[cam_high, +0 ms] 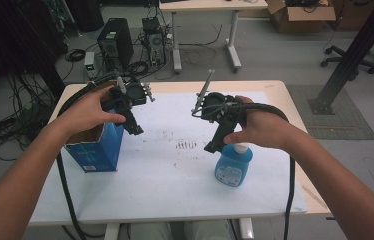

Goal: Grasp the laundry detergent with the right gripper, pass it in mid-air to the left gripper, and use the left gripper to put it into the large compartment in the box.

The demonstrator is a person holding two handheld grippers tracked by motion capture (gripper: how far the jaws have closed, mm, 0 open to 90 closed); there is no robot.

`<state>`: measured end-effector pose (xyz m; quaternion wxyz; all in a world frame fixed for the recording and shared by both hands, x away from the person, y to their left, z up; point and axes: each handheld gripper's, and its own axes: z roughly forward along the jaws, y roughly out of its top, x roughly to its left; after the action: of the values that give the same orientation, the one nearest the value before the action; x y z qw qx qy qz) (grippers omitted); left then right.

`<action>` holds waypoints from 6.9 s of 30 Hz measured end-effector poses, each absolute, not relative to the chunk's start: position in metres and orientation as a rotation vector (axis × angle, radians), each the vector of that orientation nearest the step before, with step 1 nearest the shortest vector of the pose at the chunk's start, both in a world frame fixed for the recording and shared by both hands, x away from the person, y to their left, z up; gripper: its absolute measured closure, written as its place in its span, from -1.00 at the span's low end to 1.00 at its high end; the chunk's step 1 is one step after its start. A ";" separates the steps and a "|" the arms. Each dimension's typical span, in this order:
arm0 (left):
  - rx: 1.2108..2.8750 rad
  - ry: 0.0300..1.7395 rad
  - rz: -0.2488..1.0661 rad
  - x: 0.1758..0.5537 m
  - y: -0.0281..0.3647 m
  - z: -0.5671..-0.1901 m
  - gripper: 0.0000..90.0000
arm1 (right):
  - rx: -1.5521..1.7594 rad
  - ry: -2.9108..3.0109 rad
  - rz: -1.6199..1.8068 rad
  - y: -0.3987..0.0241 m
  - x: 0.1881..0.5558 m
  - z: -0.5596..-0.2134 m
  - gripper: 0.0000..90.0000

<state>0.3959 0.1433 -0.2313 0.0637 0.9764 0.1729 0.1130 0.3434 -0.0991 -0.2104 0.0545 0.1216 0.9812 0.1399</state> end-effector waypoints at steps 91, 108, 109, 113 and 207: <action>2.923 0.501 0.368 0.393 0.128 -0.228 -0.84 | 0.779 2.729 0.841 -0.248 0.292 -0.281 -0.84; 2.926 0.502 0.366 0.392 0.126 -0.228 -0.84 | 0.807 2.663 0.963 -0.257 0.283 -0.312 -0.84; 2.926 0.502 0.366 0.392 0.126 -0.228 -0.84 | 0.807 2.663 0.963 -0.257 0.283 -0.312 -0.84; 2.926 0.503 0.367 0.393 0.125 -0.228 -0.84 | 0.806 2.643 1.007 -0.261 0.282 -0.320 -0.84; 2.956 0.518 0.362 0.393 0.123 -0.231 -0.84 | 0.843 2.402 1.436 -0.235 0.295 -0.401 -0.79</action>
<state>0.3927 0.1228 -0.2308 0.0596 0.9762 0.1710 0.1195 0.2947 -0.2347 -0.4007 0.1091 0.2866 0.8169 0.4884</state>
